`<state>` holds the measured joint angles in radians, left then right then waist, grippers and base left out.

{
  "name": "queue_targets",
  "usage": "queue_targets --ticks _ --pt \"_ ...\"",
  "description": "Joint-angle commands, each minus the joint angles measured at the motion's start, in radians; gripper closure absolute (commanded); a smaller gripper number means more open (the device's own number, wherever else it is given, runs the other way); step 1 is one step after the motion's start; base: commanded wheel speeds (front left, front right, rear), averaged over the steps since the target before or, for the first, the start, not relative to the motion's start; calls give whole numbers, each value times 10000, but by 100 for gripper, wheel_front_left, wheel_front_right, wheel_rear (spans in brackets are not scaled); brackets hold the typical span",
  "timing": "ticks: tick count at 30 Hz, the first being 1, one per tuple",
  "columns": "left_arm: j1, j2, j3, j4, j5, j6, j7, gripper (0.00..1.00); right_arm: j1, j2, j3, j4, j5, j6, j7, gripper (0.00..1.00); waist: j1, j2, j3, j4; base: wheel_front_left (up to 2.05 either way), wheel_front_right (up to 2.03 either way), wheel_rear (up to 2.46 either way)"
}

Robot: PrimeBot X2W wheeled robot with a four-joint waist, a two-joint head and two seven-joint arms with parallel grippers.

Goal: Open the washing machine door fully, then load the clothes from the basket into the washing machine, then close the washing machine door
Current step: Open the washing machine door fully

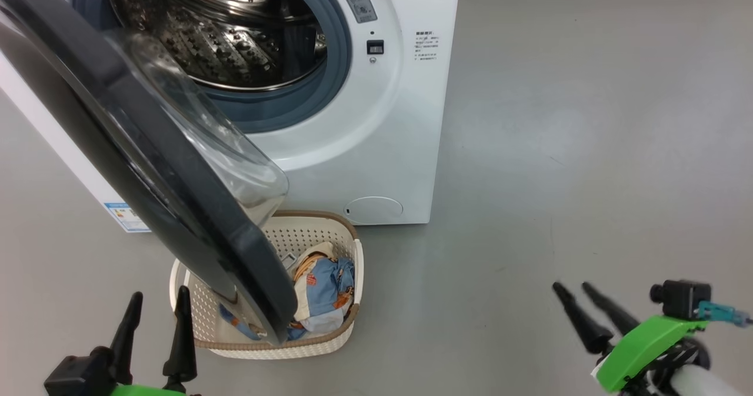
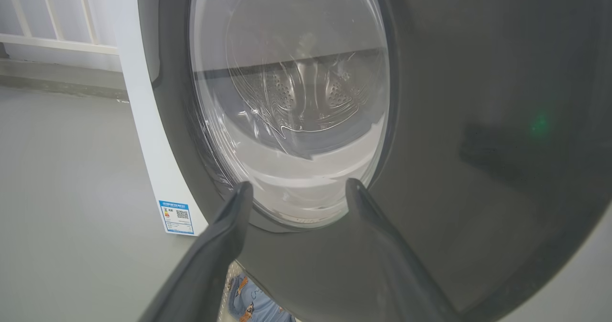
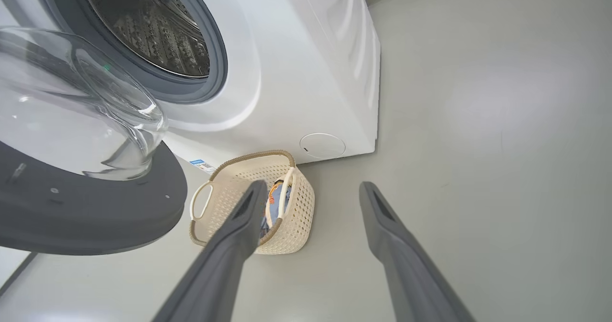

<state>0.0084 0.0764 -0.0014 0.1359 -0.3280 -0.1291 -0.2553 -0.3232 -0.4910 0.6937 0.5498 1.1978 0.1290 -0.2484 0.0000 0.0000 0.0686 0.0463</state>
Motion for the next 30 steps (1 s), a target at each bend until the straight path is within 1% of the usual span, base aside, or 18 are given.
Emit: queue_targets --ticks 1,7,10,14,18,30 --pt "-167 118 382 -214 121 -16 -65 0 -3 -212 -468 -98 -983 17 -125 0 0 0 30 -25 0 0 0" --pt "-142 134 413 -243 157 -16 -65 0 696 704 -3262 -516 -3060 17 -131 0 0 0 58 -84 0 0 0" --pt "-141 130 421 -266 173 -16 -65 0 1037 1093 -4229 -972 -3987 17 -131 0 0 0 65 -85 0 0 0" --pt "-166 129 410 -286 193 -16 -65 0 1435 1506 -5217 -1603 -5041 17 -132 0 0 0 45 -59 0 0 0" --pt "-172 124 397 -317 201 -16 -65 0 1846 1794 -5648 -1927 -5664 17 -132 0 0 0 34 -26 0 0 0" --pt "-251 169 332 -231 164 -16 -65 0 2501 2080 -5791 -1776 -6336 17 -133 0 0 0 89 -1 0 0 0"
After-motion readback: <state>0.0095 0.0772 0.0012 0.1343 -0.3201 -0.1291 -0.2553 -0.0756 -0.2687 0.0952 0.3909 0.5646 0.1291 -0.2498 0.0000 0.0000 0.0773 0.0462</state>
